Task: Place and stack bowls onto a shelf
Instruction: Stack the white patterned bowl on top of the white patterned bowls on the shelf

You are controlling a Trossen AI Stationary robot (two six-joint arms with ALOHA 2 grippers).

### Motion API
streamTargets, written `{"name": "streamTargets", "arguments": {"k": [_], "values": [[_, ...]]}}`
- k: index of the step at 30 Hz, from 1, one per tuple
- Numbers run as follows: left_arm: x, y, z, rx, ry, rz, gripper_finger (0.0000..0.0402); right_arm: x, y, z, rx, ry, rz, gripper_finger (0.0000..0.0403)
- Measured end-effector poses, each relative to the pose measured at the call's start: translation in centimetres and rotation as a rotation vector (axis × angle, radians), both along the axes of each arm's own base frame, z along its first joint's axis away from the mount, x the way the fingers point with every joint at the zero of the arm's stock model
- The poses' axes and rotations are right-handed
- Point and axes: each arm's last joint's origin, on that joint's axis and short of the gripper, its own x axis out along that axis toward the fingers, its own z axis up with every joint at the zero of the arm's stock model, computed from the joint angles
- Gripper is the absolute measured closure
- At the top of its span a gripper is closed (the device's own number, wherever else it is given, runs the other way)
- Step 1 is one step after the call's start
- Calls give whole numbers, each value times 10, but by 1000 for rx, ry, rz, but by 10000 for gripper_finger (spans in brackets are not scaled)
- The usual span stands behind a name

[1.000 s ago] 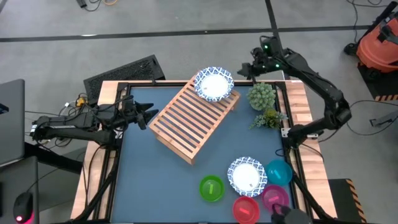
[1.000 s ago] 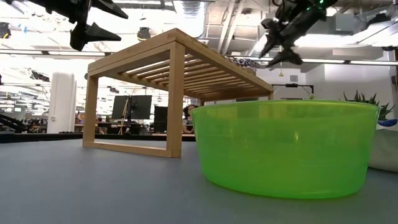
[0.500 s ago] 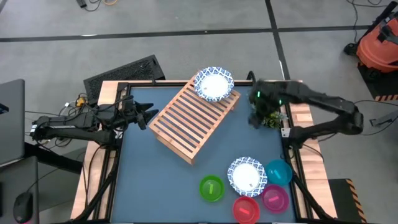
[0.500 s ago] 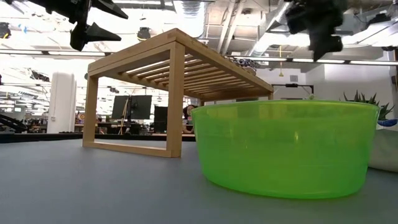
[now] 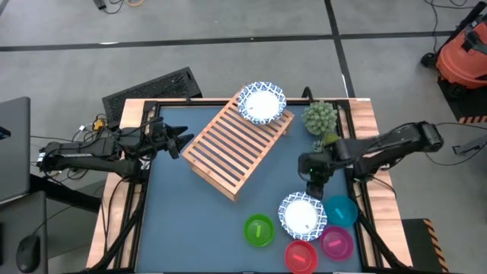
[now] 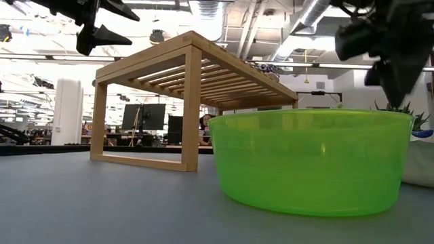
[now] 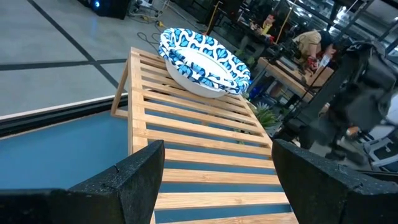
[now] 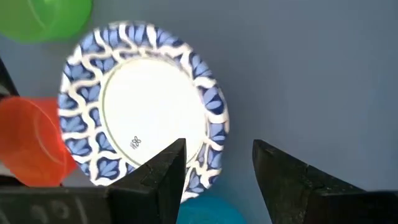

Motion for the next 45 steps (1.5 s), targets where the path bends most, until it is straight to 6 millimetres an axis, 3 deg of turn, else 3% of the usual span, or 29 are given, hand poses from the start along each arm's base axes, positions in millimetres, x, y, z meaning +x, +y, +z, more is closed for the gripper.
{"name": "streamTargets", "arguments": {"k": [7, 20, 23, 26, 31, 38, 45], "values": [[0, 0, 0, -1, -1, 0, 120, 6, 5, -35, -9, 55, 20, 194], [0, 0, -1, -13, 5, 2, 120, 15, 7, -73, 2, 102, 66, 195], [0, 0, -2, -24, 8, 4, 120, 16, 8, -77, 12, 125, 71, 213], [0, 0, -2, -27, 7, 4, 120, 16, 8, -77, 24, 125, 74, 262], [0, 0, -2, -27, 7, 4, 120, 13, 8, -67, 45, 84, 68, 378], [0, 0, -2, -27, 7, 4, 120, 11, 0, -30, 50, 19, 0, 381], [0, 0, -2, -27, 7, 4, 120, 3, -19, 49, 108, -125, -38, 381]]}}
